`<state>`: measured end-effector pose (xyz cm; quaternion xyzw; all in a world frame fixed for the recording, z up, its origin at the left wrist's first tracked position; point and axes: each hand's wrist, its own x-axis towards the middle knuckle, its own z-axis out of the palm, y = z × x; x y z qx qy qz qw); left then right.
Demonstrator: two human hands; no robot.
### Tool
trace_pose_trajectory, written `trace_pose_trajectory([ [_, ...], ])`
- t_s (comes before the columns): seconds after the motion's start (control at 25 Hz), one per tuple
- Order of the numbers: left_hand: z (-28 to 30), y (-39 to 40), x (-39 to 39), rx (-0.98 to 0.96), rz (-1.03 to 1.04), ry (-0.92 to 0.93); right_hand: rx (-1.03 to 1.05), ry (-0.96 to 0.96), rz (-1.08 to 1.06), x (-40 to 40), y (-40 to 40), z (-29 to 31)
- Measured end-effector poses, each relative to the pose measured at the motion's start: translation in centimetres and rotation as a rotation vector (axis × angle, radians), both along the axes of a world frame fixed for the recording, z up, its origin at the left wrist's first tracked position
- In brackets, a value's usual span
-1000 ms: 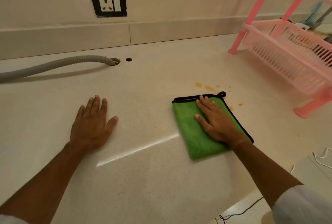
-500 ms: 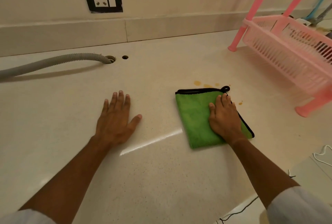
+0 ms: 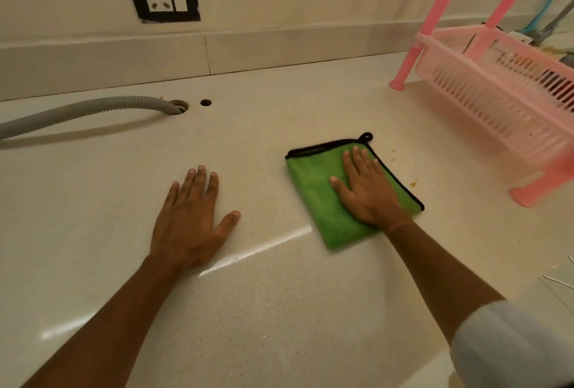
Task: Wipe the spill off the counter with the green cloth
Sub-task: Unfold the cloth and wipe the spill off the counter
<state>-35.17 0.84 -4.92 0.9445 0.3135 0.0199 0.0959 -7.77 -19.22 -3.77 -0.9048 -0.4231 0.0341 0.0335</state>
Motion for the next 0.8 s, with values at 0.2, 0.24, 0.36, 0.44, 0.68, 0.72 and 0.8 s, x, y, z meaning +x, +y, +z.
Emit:
trace_pose_trajectory([
  [0.2, 0.0, -0.3, 0.0, 0.011, 0.006, -0.011, 0.018, -0.004, -0.127, 0.1, -5.7, -0.4],
  [0.24, 0.1, -0.3, 0.0, 0.012, 0.011, -0.007, 0.008, -0.004, -0.160, 1.0, -5.3, -0.3],
  [0.36, 0.2, -0.4, 0.1, 0.012, 0.013, 0.005, -0.008, 0.004, -0.227, 4.0, -2.1, 0.3],
  [0.44, 0.3, -0.3, 0.1, 0.000, 0.007, 0.001, -0.018, 0.021, -0.180, 5.1, -0.9, 0.4],
  [0.68, 0.5, -0.3, -0.2, 0.002, 0.001, 0.022, 0.037, -0.013, -0.220, 4.6, -6.2, -0.3],
  [0.72, 0.4, -0.4, -0.2, -0.002, 0.000, 0.021, 0.039, -0.020, -0.295, 5.1, -6.5, -0.4],
  [0.8, 0.4, -0.5, -0.1, -0.004, 0.012, 0.016, 0.036, -0.020, -0.424, 6.7, -5.9, -0.3],
])
